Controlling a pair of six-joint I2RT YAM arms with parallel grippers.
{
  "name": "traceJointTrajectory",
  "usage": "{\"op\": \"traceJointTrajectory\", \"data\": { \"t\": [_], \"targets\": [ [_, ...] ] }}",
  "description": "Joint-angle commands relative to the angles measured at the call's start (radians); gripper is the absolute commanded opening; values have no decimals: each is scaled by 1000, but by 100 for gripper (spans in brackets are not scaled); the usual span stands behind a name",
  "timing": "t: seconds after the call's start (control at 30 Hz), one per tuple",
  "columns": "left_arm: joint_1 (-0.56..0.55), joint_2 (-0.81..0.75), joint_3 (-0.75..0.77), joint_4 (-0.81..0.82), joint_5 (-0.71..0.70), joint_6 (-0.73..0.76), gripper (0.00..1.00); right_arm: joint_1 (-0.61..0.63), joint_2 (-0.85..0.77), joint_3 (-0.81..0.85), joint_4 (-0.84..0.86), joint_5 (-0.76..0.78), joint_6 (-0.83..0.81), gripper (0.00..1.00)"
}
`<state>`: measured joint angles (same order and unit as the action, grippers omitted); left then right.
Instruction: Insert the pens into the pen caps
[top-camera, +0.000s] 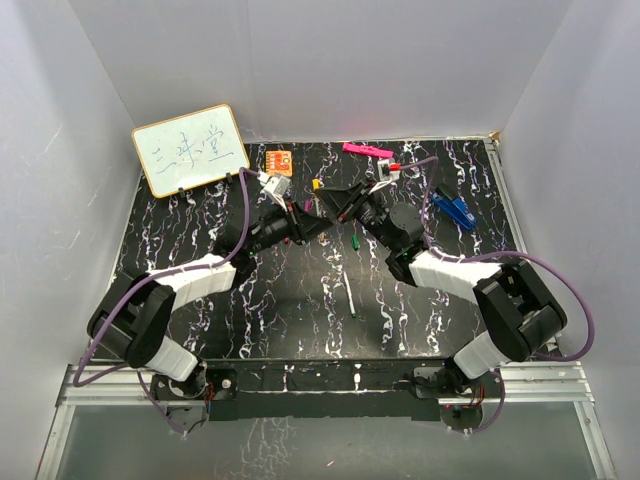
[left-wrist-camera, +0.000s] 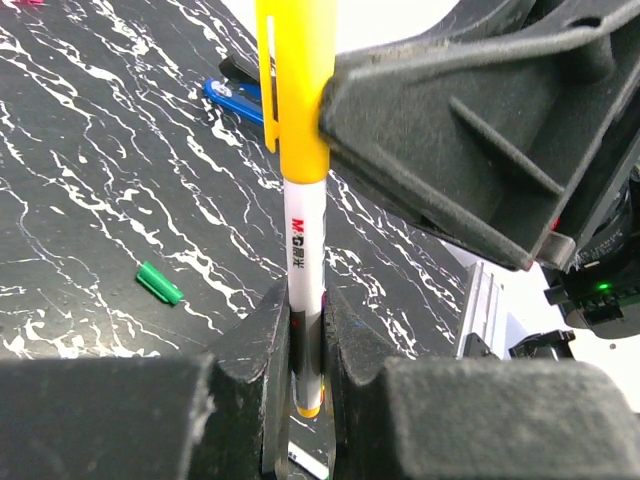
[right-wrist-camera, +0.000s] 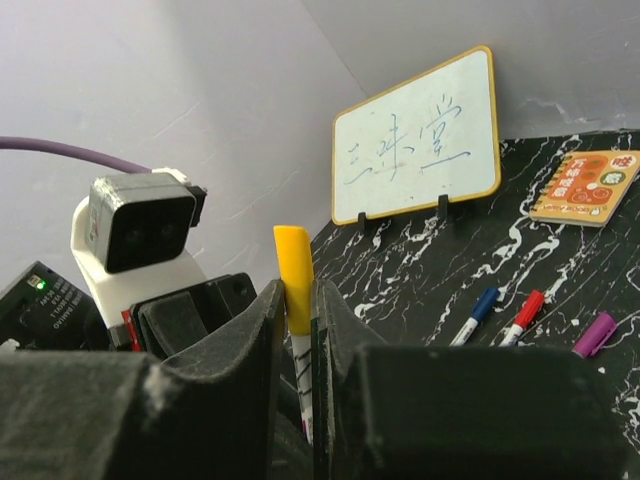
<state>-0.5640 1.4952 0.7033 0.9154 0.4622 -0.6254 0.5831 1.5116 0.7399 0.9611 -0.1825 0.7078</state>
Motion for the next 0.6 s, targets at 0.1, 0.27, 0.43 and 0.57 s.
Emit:
{"op": "traceJointTrajectory", "data": {
  "t": [0.1, 0.27, 0.43, 0.57],
  "targets": [
    [40, -67, 141, 107, -52, 44, 0, 46, 21, -21, -257, -88, -45, 0],
    [39, -12, 181, -90, 27, 51, 0, 46, -17, 56, -255, 8, -101, 11],
    [40, 24, 210, -278, 17, 85, 0, 44, -91, 110, -304, 158, -200, 16],
    [40, 69, 278, -464, -38, 144, 0, 44, -163, 105, -373, 325, -259, 20]
  ]
}}
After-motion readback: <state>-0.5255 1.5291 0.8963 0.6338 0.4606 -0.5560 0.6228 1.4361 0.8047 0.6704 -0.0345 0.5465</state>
